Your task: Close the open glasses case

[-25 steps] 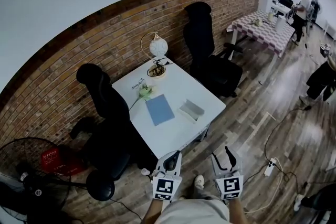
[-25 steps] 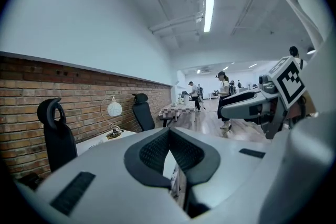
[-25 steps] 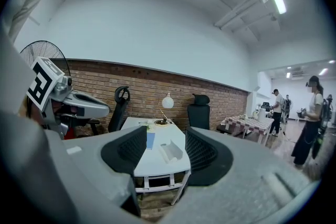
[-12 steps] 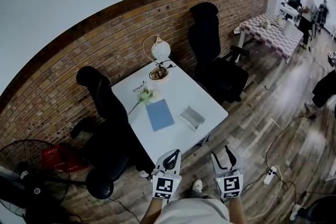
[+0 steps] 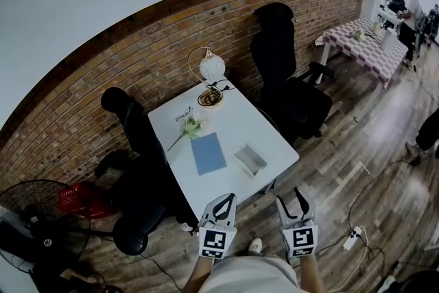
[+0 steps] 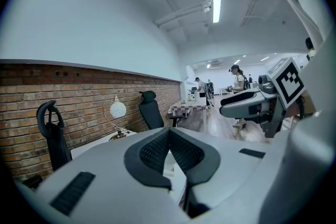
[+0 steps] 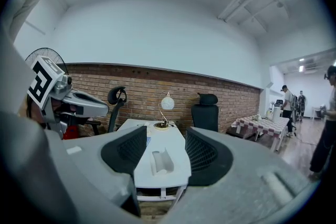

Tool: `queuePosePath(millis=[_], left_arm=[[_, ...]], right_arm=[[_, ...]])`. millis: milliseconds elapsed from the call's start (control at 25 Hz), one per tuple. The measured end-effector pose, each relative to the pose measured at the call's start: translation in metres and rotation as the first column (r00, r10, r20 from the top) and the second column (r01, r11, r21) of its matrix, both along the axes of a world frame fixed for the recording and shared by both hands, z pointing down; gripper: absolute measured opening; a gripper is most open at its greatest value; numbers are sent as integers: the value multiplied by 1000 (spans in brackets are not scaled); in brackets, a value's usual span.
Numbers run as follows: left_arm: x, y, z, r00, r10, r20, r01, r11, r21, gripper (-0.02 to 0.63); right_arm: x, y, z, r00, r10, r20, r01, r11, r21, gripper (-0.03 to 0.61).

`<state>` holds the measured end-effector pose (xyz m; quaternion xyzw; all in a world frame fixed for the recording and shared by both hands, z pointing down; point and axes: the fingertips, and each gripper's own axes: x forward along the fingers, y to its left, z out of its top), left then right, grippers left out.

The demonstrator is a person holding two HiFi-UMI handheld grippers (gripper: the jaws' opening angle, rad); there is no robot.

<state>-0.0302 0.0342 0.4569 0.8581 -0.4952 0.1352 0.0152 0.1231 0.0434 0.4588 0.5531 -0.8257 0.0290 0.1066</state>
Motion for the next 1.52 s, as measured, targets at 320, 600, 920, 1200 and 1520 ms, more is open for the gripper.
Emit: queuePosePath(millis=[320,600,920,1200,1520], left_arm=[[13,-11,1,1000,-23,21,23,1000,-7,3],[24,-20,0,1000,-15,24,16,1000,-14,3],[33,-40,1,1000,7,23,-7,1000,-1,3],[31,-64,9,1000,19,13,-19,1000,-11,3],[26,-100,27,1000,24,12,-24,998,-50,3]], right_arm=[[15,-20,-1,999,-34,22,33,999,25,230],[24,-28,-3,999,-18,36,19,1000,-13,230],[30,-44,1,999,-3,32,3,1000,-8,230],[22,-66,7,1000,-1,29,2,1000,-19,230],[21,-103,24,1000,7,2,-7,999,-39,230]])
